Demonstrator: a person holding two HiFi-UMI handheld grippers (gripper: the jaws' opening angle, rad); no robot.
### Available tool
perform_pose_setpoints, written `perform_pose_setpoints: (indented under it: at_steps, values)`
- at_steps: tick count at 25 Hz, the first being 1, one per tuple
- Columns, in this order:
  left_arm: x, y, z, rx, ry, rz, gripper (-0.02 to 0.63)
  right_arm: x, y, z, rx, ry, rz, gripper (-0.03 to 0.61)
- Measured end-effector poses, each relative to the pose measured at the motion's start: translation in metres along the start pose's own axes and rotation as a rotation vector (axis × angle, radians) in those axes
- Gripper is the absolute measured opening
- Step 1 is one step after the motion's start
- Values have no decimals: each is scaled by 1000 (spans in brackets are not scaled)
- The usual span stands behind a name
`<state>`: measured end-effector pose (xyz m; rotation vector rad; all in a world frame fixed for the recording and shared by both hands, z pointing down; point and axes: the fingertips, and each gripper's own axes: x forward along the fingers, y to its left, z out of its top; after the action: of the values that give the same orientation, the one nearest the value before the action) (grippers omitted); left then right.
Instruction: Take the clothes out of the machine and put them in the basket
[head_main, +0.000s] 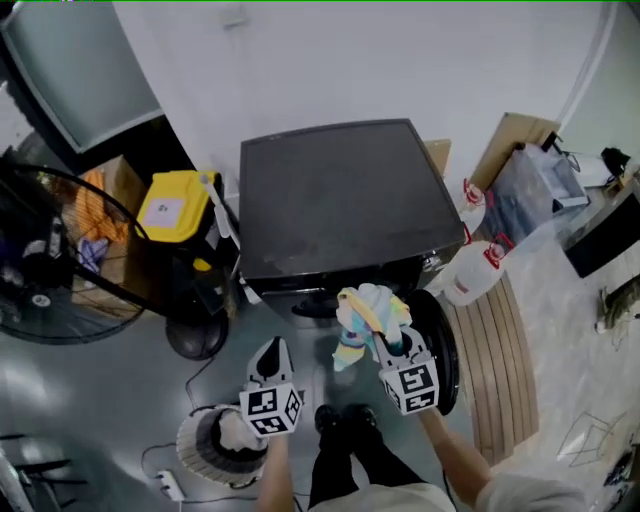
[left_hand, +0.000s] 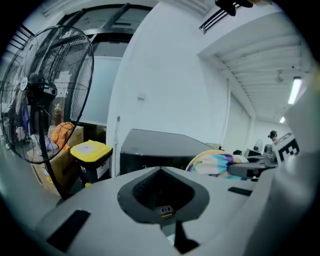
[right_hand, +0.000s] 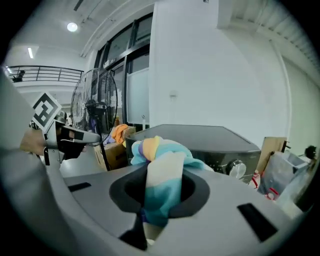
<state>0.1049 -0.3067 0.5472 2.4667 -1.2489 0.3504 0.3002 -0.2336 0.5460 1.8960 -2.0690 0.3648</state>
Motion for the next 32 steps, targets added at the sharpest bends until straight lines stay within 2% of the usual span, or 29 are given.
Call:
perform_pose_setpoints:
  at_steps: [3, 9, 17, 25, 32]
  values:
    - [-23, -11, 28, -5, -26, 9, 17, -30, 5, 36, -4, -26, 31, 78]
    - [-75, -13, 86, -20, -84, 69, 17, -65, 22, 107, -74, -81, 101, 78]
    - [-156, -12, 114, -34, -151, 198, 17, -97, 35, 161, -113, -173, 197, 78]
    - [-227, 11, 106, -66, -183, 356, 17, -100, 87, 170, -154, -185, 343, 78]
    - [-315, 56, 92, -123, -223, 516, 17, -98, 191, 177, -230, -192, 540, 78]
